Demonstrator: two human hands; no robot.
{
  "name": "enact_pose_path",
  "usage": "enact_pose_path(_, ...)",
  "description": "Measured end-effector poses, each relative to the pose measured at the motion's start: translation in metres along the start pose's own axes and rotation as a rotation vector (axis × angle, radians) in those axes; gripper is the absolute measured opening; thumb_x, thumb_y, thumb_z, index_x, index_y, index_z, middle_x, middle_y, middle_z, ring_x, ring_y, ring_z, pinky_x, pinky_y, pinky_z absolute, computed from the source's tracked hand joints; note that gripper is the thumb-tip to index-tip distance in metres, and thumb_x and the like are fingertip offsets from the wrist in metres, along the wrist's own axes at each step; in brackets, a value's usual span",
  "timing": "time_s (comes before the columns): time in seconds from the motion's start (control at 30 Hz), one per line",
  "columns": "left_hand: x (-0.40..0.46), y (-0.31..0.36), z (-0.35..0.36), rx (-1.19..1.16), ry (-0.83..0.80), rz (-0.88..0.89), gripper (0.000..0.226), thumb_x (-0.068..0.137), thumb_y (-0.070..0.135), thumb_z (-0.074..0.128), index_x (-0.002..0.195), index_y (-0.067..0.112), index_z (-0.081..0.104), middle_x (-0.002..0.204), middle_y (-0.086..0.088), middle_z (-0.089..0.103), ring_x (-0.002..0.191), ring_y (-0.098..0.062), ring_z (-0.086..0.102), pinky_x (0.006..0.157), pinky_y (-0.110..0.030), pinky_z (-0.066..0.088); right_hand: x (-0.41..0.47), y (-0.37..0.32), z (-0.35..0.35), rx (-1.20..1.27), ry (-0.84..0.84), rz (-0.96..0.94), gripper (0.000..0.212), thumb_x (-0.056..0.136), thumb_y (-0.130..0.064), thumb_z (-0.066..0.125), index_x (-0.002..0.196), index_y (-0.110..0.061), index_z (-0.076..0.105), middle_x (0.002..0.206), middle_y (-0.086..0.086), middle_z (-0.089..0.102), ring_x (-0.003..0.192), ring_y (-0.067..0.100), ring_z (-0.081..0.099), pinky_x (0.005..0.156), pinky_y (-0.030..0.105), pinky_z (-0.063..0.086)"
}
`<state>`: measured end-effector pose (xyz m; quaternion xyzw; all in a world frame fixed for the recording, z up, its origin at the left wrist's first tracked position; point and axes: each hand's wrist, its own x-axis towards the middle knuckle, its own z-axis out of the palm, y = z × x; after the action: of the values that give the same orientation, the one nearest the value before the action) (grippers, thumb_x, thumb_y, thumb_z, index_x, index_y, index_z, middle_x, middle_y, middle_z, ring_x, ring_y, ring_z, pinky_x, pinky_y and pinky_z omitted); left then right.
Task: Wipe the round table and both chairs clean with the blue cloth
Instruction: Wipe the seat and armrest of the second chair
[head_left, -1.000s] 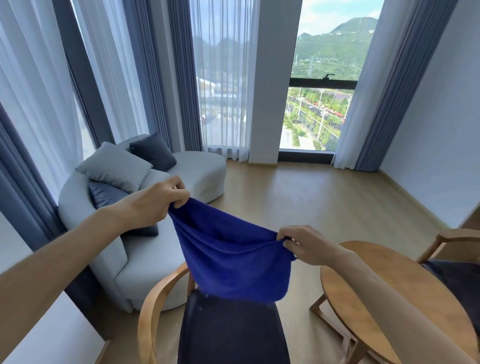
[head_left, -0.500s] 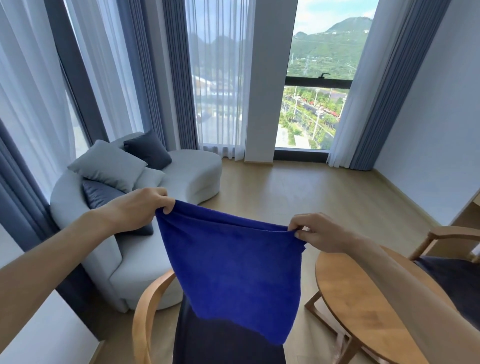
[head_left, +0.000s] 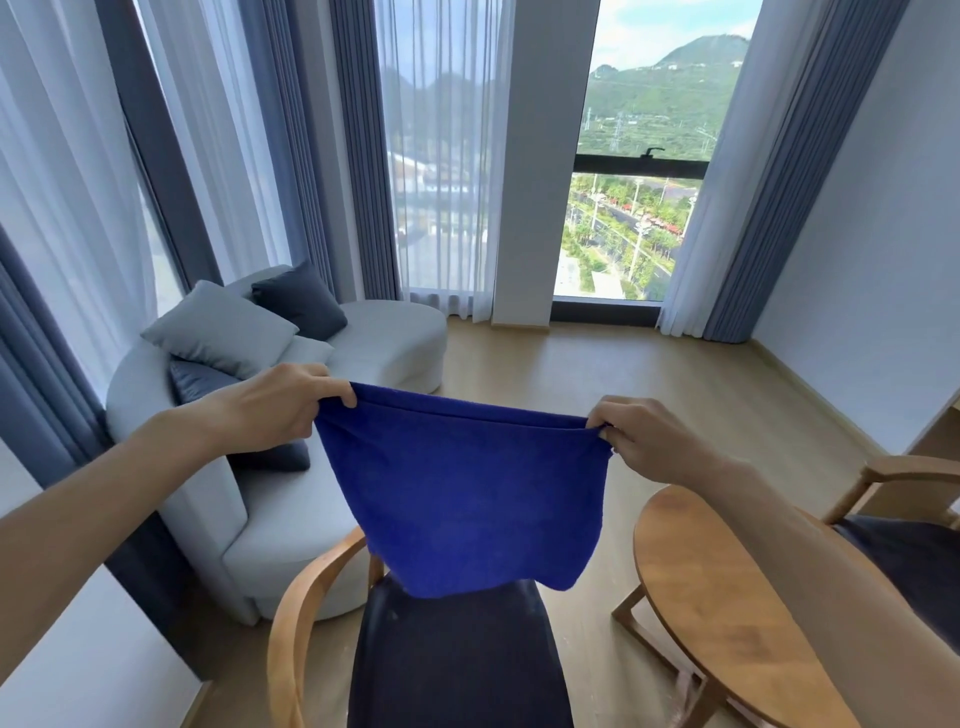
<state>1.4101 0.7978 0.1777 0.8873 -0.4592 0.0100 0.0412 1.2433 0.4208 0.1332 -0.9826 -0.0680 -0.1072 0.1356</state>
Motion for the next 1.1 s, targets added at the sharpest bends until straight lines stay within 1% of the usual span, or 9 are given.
enact_pose_path(0.07, -0.001, 0.002, -0.002, -0.034, 0.000, 0.004, 0.042, 0.089, -0.010, 0.044, 0.120, 0.014, 0.061, 0.097, -0.003, 0.052, 0.065, -0.002, 0.049, 0.066, -0.013, 0.043, 0.001, 0.001, -0.002, -0.026, 0.008, -0.010, 0.027, 0.092, 0.009, 0.043, 0.092, -0.006, 0.066, 0.088, -0.002, 0.059, 0.072, 0.008, 0.053, 0.064, 0.010, 0.039)
enact_pose_path(0.3, -0.003, 0.008, -0.007, -0.155, 0.009, -0.055, 0.053, 0.083, -0.014, 0.032, 0.113, 0.018, 0.062, 0.087, 0.002, 0.058, 0.061, -0.005, 0.060, 0.066, -0.013, 0.049, -0.003, 0.002, -0.004, -0.114, 0.069, -0.058, 0.025, 0.093, 0.007, 0.045, 0.094, -0.006, 0.066, 0.094, 0.002, 0.064, 0.074, 0.018, 0.058, 0.066, 0.021, 0.043)
enact_pose_path(0.4, -0.006, 0.010, -0.008, -0.183, 0.014, -0.067, 0.051, 0.084, -0.014, 0.031, 0.108, 0.021, 0.060, 0.080, 0.007, 0.060, 0.059, -0.006, 0.062, 0.068, -0.019, 0.053, -0.006, 0.002, -0.005, -0.108, 0.064, -0.078, 0.025, 0.092, 0.007, 0.047, 0.093, -0.007, 0.067, 0.092, 0.002, 0.065, 0.074, 0.017, 0.059, 0.065, 0.025, 0.050)
enact_pose_path(0.47, -0.007, 0.009, -0.007, -0.202, 0.003, -0.072, 0.046, 0.083, -0.015, 0.033, 0.101, 0.016, 0.064, 0.079, 0.000, 0.062, 0.059, -0.009, 0.063, 0.068, -0.024, 0.054, -0.008, 0.004, -0.006, -0.054, 0.066, -0.073, 0.025, 0.091, 0.010, 0.047, 0.091, -0.005, 0.067, 0.090, 0.003, 0.064, 0.073, 0.018, 0.060, 0.065, 0.027, 0.052)
enact_pose_path(0.6, -0.009, 0.007, -0.004, -0.158, -0.094, -0.095, 0.034, 0.082, -0.014, 0.044, 0.082, 0.004, 0.073, 0.080, 0.001, 0.061, 0.063, 0.005, 0.057, 0.064, -0.011, 0.045, -0.011, 0.006, -0.010, 0.009, -0.007, -0.025, 0.027, 0.089, 0.011, 0.047, 0.090, -0.005, 0.068, 0.088, 0.001, 0.064, 0.075, 0.016, 0.059, 0.067, 0.019, 0.048)
enact_pose_path(0.77, -0.010, 0.004, -0.001, -0.244, -0.059, -0.150, 0.032, 0.077, -0.013, 0.045, 0.061, 0.003, 0.067, 0.068, -0.002, 0.065, 0.056, -0.004, 0.060, 0.061, -0.012, 0.045, -0.014, 0.004, -0.022, 0.118, -0.135, 0.048, 0.026, 0.090, 0.007, 0.051, 0.090, -0.011, 0.070, 0.089, -0.002, 0.064, 0.080, 0.014, 0.058, 0.069, 0.016, 0.042)
enact_pose_path(0.9, -0.016, 0.000, -0.004, -0.300, -0.008, -0.127, 0.026, 0.074, 0.014, 0.050, 0.051, 0.008, 0.062, 0.059, 0.000, 0.062, 0.052, -0.012, 0.057, 0.058, -0.026, 0.048, -0.014, 0.003, -0.029, 0.124, -0.193, 0.074, 0.031, 0.095, 0.004, 0.044, 0.094, -0.015, 0.068, 0.091, -0.006, 0.059, 0.082, 0.011, 0.057, 0.075, 0.026, 0.046)
enact_pose_path(1.0, -0.021, 0.004, -0.004, -0.185, 0.041, -0.061, 0.031, 0.077, 0.038, 0.065, 0.051, 0.027, 0.053, 0.055, 0.005, 0.057, 0.053, -0.011, 0.052, 0.053, -0.021, 0.040, -0.014, 0.001, -0.032, 0.071, -0.201, 0.083, 0.033, 0.097, 0.003, 0.039, 0.095, -0.019, 0.064, 0.093, -0.008, 0.057, 0.081, 0.009, 0.057, 0.075, 0.030, 0.049)
enact_pose_path(1.1, -0.021, 0.008, -0.005, -0.094, 0.146, -0.017, 0.045, 0.077, 0.032, 0.078, 0.053, 0.034, 0.040, 0.052, 0.009, 0.050, 0.050, -0.008, 0.046, 0.052, -0.018, 0.032, -0.015, -0.002, -0.032, 0.114, -0.173, 0.097, 0.031, 0.091, 0.006, 0.041, 0.088, -0.015, 0.063, 0.089, -0.006, 0.058, 0.076, 0.012, 0.059, 0.070, 0.032, 0.052)
